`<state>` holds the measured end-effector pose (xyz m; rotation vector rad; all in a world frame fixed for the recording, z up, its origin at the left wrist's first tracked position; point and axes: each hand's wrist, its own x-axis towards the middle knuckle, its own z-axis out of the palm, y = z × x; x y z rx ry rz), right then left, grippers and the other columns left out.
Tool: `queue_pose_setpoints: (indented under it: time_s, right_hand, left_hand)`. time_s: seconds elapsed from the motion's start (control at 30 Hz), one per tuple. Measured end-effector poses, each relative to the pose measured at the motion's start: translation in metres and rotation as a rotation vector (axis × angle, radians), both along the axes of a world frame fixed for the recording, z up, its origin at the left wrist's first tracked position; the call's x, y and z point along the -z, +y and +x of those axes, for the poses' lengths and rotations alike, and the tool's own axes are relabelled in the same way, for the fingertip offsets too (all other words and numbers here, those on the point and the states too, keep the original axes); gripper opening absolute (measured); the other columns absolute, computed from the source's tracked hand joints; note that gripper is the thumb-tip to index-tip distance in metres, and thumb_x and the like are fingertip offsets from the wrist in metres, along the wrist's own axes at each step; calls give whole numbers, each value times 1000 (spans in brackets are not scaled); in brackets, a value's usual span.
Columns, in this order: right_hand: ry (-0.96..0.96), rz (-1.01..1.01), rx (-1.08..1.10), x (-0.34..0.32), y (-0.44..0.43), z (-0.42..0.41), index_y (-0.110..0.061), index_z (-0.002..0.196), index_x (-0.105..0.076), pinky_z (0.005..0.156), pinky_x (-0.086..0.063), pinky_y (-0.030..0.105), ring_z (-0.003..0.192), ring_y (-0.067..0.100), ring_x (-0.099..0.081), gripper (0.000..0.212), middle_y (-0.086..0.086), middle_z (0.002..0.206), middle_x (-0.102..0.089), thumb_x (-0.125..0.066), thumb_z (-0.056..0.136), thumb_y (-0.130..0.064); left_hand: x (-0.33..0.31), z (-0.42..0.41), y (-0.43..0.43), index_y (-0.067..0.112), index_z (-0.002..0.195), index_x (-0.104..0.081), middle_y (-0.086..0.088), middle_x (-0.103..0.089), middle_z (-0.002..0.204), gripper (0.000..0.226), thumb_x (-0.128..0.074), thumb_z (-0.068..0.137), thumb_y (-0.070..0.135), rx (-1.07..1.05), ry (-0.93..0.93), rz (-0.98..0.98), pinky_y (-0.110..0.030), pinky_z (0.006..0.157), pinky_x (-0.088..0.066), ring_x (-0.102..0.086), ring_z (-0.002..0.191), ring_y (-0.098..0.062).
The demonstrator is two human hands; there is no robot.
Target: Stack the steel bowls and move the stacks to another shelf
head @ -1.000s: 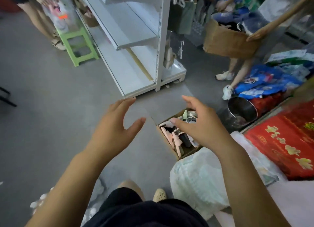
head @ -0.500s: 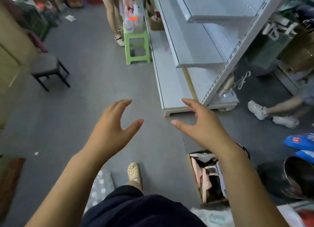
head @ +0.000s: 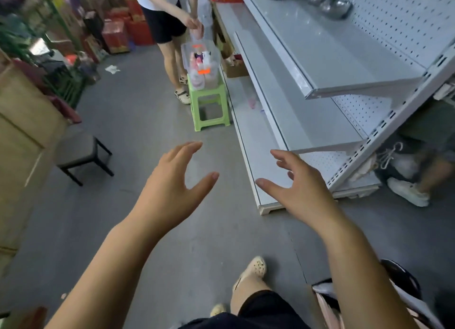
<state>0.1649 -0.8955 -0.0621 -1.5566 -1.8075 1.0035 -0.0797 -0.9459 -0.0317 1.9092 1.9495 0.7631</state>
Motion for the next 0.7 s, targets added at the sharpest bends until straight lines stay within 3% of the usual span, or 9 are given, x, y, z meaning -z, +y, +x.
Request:
queue_pose_setpoints:
  time_s: [0.2,0.43,0.5,0.6,0.7]
  right_hand:
    - [9,82,19,-9,114,-7,-32,145,-52,111,-41,27,130,2,-51,67,-9,142,-58,-82,86,-41]
    - [-21,120,-70,-36,254,-23,-34,148,-47,100,-34,20,119,-7,-40,67,-13,147,-52,-78,90,-42]
    - [-48,130,-81,-41,289,-24,-34,148,-48,100,-34,20,119,-6,-40,66,-16,143,-52,-77,90,-42]
    - [-94,135,-36,-43,333,-19,-32,148,-48,102,-38,22,119,-1,-45,64,-17,136,-52,-76,91,-42]
    - [-106,118,38,-40,368,-15,-32,147,-49,106,-39,25,131,6,-48,63,-8,146,-53,-76,91,-42]
  left_hand:
    - [-10,-8,115,27,149,-44,8,-49,149,67,-67,91,50,15,17,59,-25,105,-33,-44,138,-12]
    - [-33,-20,249,25,146,-49,9,-53,144,64,-69,89,47,-19,18,135,-23,102,-32,-47,134,-12]
    - [-28,-15,279,25,144,-50,16,-52,138,62,-69,89,45,-39,-36,152,-15,101,-30,-45,131,-7]
    - [-13,-5,317,23,142,-54,21,-49,127,58,-72,89,40,-28,-137,128,8,91,-21,-44,121,5]
    - [-5,-5,359,22,140,-56,20,-50,127,57,-72,89,40,37,-160,84,11,87,-19,-43,114,10]
